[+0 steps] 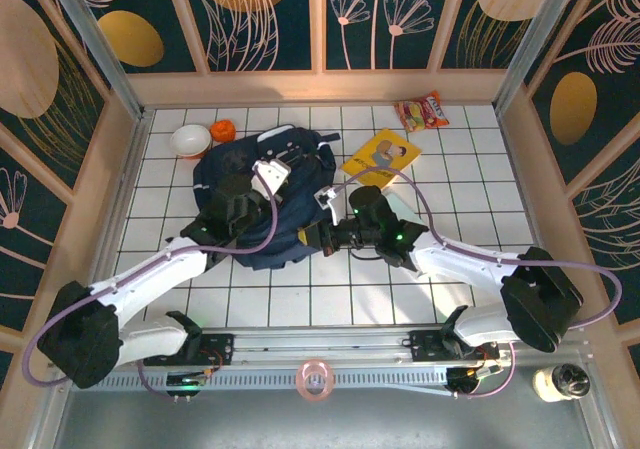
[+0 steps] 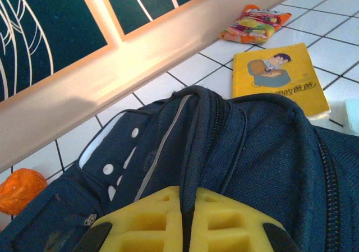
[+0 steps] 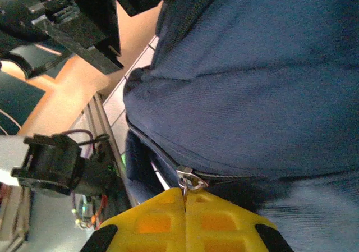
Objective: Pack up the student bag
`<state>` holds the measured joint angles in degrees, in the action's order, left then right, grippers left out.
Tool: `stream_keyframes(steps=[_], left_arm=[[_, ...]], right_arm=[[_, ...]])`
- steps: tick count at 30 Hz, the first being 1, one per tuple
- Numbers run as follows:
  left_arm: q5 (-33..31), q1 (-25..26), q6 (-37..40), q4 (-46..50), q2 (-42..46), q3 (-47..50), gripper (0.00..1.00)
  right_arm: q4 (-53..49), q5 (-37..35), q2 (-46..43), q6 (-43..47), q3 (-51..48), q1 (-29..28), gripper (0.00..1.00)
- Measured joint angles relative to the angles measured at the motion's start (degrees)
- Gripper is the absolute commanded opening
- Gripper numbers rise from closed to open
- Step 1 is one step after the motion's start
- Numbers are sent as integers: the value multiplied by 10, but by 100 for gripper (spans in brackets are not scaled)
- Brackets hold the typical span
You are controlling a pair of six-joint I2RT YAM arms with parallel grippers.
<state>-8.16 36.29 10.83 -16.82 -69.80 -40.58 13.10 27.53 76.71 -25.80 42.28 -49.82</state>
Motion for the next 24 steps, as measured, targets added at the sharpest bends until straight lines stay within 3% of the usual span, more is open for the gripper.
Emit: stream_keyframes(steps=[6, 16, 24], left_arm=[[-56, 24, -58, -18, -70, -45, 0], [-60, 24, -117, -35, -84, -53, 0], [-23, 21, -93, -30, -64, -53, 0]], right_arm=[[-4, -33, 3, -101, 6, -13, 0], [58, -53, 51, -242, 6, -38, 1], [76, -50, 44, -268, -7, -39, 56]])
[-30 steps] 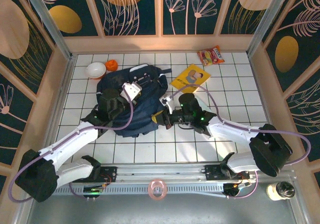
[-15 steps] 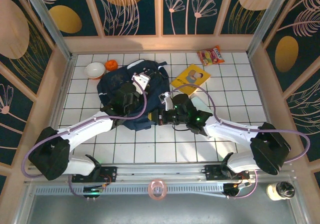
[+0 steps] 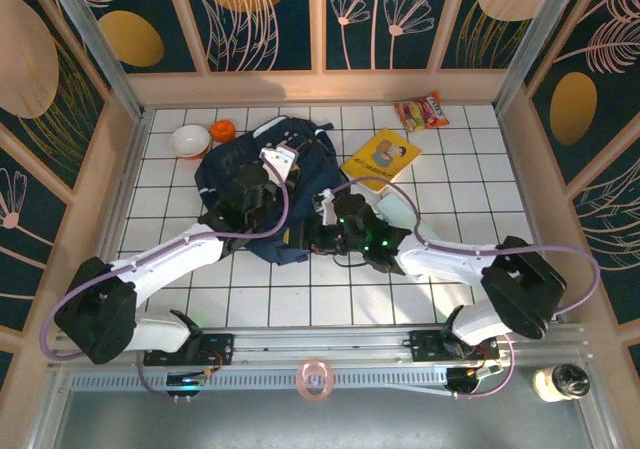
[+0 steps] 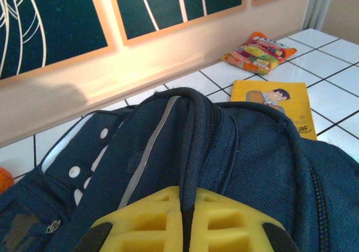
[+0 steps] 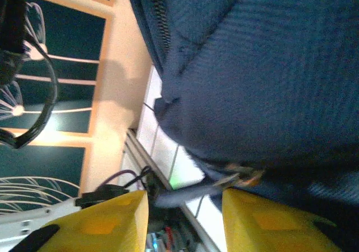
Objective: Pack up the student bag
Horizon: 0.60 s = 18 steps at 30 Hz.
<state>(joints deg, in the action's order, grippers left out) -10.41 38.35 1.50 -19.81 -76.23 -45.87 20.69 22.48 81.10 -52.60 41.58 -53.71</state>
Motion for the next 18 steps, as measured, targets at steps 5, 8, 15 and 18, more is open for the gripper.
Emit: stream_keyframes(steps=[5, 8, 15, 18], left_arm=[[57, -13, 29, 10, 38, 11, 0], [95, -25, 39, 16, 51, 14, 0], [195, -40, 63, 44, 59, 15, 0], [230, -42, 69, 47, 60, 15, 0]], right_arm=[[4, -5, -95, -4, -61, 45, 72], [11, -4, -125, -4, -77, 78, 74], [77, 14, -129, -7, -85, 115, 77], [115, 25, -103, -20, -83, 115, 74]])
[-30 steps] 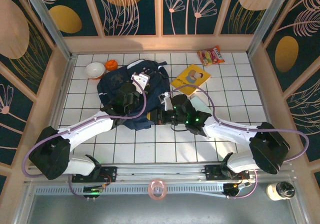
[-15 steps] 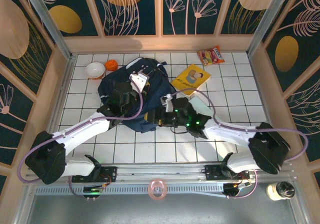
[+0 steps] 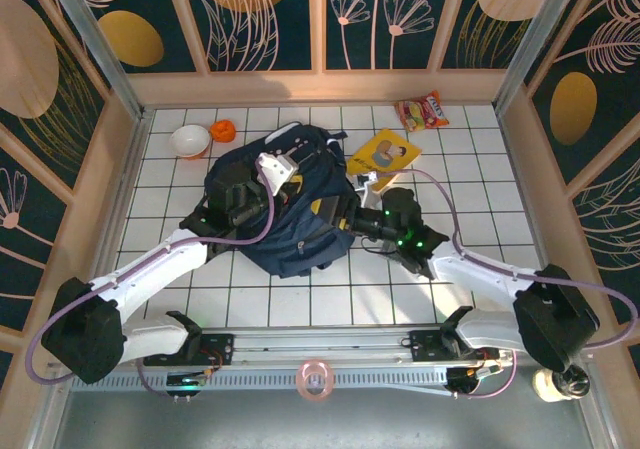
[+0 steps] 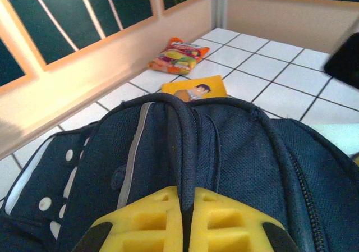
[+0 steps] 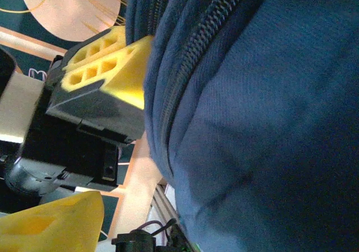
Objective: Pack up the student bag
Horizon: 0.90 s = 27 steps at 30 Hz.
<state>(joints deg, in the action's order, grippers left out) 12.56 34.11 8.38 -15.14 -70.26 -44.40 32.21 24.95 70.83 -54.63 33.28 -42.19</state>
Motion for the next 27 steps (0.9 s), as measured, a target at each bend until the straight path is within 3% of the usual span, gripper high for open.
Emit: stream_keyframes(steps=[2, 5, 7, 8, 10, 12, 13, 22, 27], left_arm=[[14, 0, 0, 1, 0, 0, 0], [26, 0, 0, 9, 0, 0, 0], [29, 0, 0, 14, 1, 0, 0], [29, 0, -2, 17, 2, 0, 4], [23, 0, -13, 25, 8, 0, 22], [15, 0, -27, 29, 21, 0, 36], [8, 0, -40, 33, 34, 0, 38], [-85, 0, -179, 162, 173, -5, 43], [-103, 9, -275, 242, 271, 18, 45]], right_arm=[[24, 2, 25, -10, 2, 0, 66], [51, 0, 52, -30, 2, 0, 47], [64, -7, 62, -41, 3, -1, 27], [67, -11, 63, -47, 3, -2, 20], [75, -26, 65, -59, 4, -8, 4], [78, -43, 66, -69, 4, -14, 0], [77, -57, 68, -77, 4, -17, 0], [76, -137, 103, -89, 34, -40, 0], [83, -171, 119, -89, 48, -51, 0]])
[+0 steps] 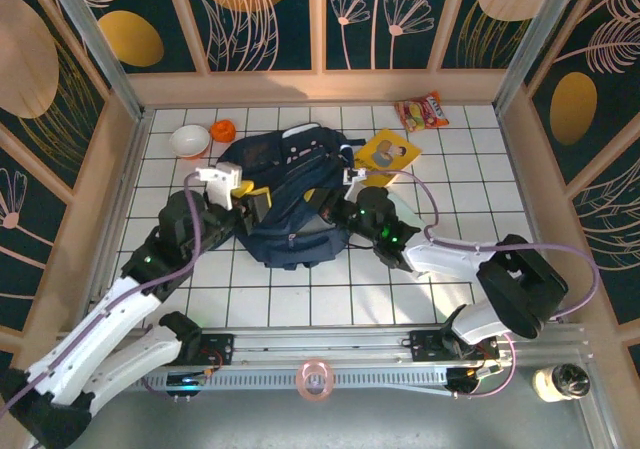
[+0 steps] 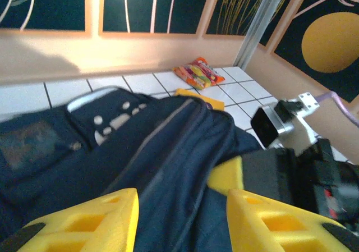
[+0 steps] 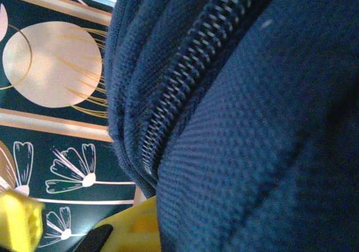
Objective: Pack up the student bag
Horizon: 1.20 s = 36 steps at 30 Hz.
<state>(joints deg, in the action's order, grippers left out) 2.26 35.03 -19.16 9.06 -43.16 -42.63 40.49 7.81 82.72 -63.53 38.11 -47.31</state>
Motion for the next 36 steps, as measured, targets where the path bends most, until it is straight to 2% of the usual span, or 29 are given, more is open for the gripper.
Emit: stream_keyframes(steps=[3, 7, 16, 19, 26, 36], left_arm=[[6, 14, -43, 37, 16, 14, 44], [28, 40, -82, 74, -12, 34, 42], [63, 82, -119, 113, -71, 37, 41], [58, 90, -127, 120, -74, 40, 40], [3, 90, -143, 122, -74, 61, 41], [-14, 90, -167, 89, -87, 80, 32]], right_arm=[[1, -10, 3, 2, 2, -5, 0], [0, -19, 7, 2, 11, -10, 0], [0, -22, 15, 15, 32, -20, 0], [1, -22, 19, 17, 32, -22, 0], [3, -22, 29, 17, 39, -29, 0], [-3, -35, 31, 21, 45, -41, 0]])
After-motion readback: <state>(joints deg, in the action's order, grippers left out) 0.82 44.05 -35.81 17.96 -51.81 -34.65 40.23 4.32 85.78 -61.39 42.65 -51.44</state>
